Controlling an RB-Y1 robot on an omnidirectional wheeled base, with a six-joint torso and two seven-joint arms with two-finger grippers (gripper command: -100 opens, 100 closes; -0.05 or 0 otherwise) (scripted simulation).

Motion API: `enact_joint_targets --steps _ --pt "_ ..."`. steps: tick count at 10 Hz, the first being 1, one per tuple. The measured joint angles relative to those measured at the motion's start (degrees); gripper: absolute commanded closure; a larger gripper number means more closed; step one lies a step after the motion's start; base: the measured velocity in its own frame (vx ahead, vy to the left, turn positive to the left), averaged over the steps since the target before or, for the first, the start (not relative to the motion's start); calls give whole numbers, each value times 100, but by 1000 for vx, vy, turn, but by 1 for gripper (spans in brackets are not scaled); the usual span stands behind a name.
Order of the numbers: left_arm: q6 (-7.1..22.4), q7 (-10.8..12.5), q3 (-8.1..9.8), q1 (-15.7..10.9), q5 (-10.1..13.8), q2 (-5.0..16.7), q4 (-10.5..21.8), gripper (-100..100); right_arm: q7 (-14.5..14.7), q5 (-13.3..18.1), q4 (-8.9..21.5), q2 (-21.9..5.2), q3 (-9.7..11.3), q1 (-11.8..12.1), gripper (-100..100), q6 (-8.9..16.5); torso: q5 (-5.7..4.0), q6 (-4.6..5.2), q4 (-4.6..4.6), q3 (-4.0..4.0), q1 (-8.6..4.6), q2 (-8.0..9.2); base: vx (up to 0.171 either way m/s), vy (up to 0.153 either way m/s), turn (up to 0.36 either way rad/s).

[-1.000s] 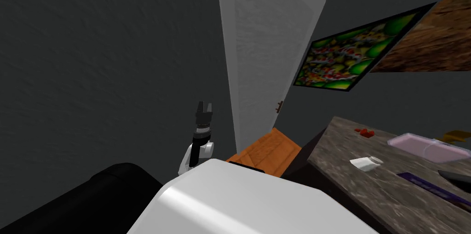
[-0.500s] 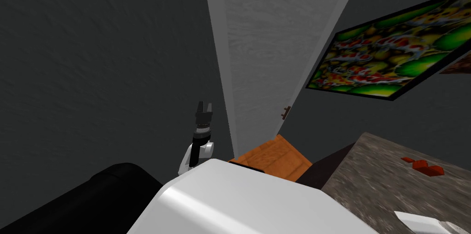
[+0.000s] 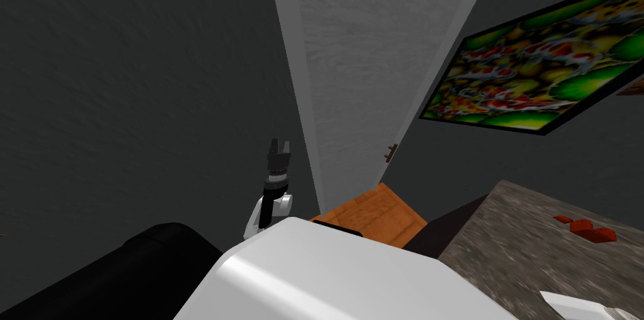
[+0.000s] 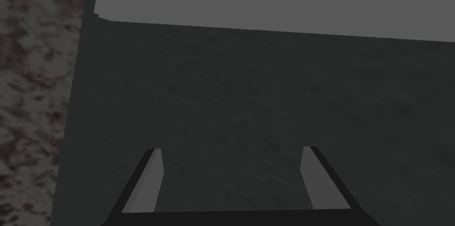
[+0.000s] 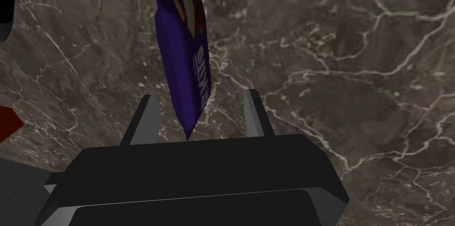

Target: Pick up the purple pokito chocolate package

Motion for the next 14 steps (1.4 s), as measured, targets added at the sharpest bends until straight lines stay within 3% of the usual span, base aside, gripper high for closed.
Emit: enact_joint_targets --steps 3,5,6,10,12,14 --pt "0 0 0 0 0 0 0 0 0 0 2 -3 -1 -1 100 2 -2 0 -1 -2 1 -3 0 0 0" --pt "0 0 0 0 0 0 0 0 0 0 2 -3 -1 -1 -100 2 -2 0 -1 -2 2 -3 -5 -21 47" --pt "0 0 0 0 0 0 0 0 -49 -42 -169 -110 38 90 -100 -18 -3 -2 -1 -1 -11 -1 -22 -60 76" --pt "0 0 0 0 0 0 0 0 -182 -30 -110 -139 207 79 -100 -336 -7 0 1 3 -16 5 -25 -44 52" --pt "0 0 0 0 0 0 0 0 -291 -72 -365 -275 290 175 -100 -387 -7 0 1 3 -19 5 -19 -46 39" --pt "0 0 0 0 0 0 0 0 -315 -55 -214 -224 346 139 -100 -559 -6 1 0 0 -11 1 -13 -30 45"
